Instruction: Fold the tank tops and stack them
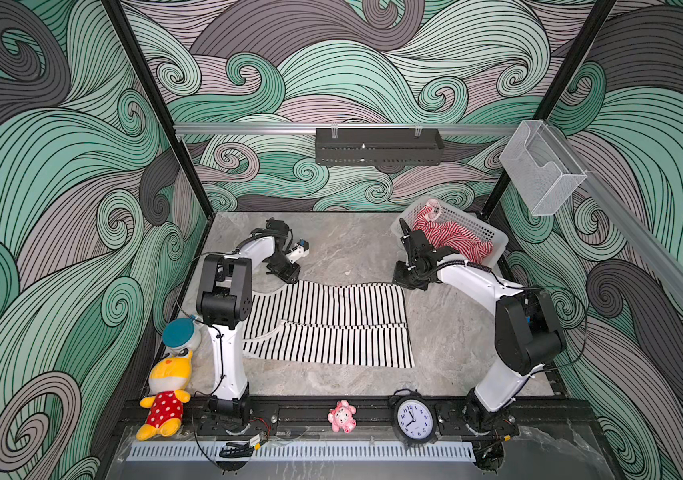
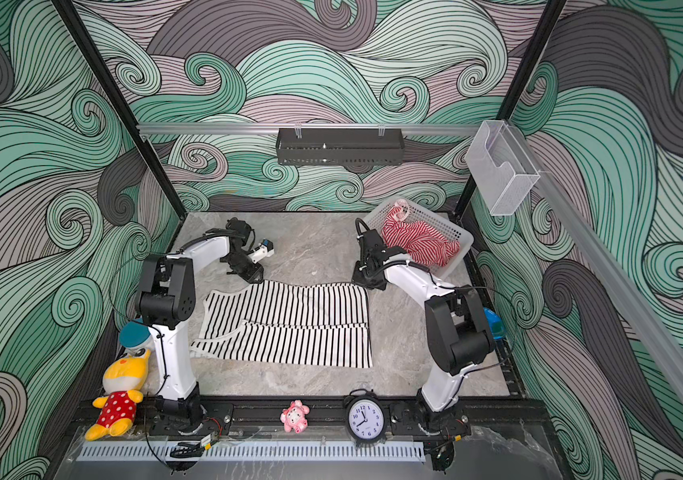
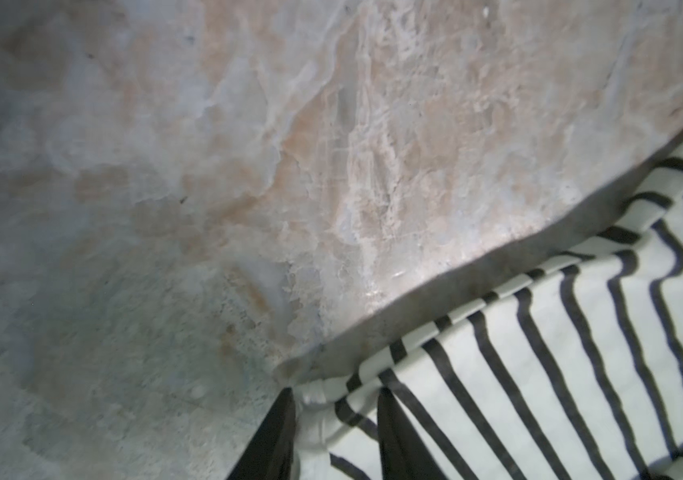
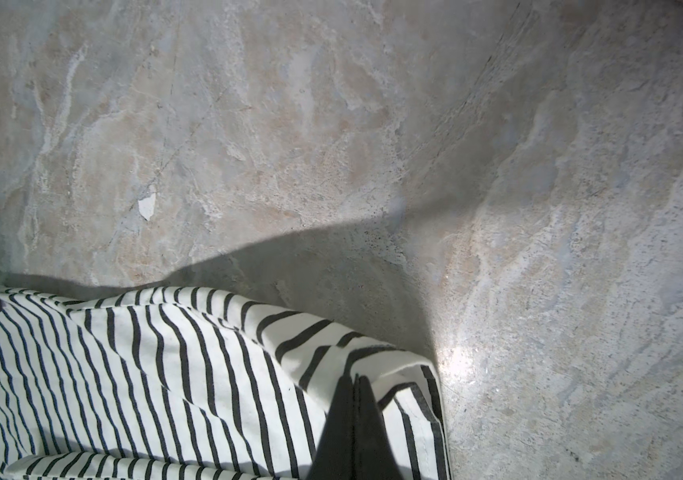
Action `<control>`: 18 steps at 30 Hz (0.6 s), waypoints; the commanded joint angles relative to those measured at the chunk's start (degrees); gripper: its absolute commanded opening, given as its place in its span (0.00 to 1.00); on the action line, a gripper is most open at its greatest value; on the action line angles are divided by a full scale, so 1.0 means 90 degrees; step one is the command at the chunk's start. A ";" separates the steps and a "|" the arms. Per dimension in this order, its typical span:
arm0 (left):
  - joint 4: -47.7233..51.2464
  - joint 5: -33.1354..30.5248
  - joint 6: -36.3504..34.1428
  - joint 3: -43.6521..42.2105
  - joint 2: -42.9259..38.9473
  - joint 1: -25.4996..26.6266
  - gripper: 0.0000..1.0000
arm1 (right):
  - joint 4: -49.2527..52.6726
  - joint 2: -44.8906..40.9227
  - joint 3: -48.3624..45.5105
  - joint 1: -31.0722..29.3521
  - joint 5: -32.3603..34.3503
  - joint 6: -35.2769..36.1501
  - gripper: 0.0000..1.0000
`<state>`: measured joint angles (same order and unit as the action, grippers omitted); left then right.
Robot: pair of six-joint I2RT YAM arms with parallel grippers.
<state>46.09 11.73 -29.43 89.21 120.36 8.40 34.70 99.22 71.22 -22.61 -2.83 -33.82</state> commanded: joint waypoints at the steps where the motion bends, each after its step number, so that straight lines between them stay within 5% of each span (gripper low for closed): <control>1: 0.0152 -0.0057 -0.0099 0.0093 0.0088 0.0030 0.33 | 0.0068 -0.0058 -0.0062 -0.0024 0.0146 -0.0130 0.00; 9: 0.0153 -0.0029 -0.0080 0.0043 0.0002 0.0013 0.09 | 0.0073 -0.0048 -0.0051 -0.0016 0.0216 -0.0102 0.00; 18: -0.0207 -0.0053 -0.0011 -0.0630 -0.0895 0.0013 0.04 | -0.0088 -0.0340 -0.0462 -0.0002 0.0139 -0.0119 0.00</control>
<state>44.95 11.18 -29.74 84.71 116.99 8.40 34.09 98.91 68.75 -22.59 -1.96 -34.11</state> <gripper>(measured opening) 0.053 0.050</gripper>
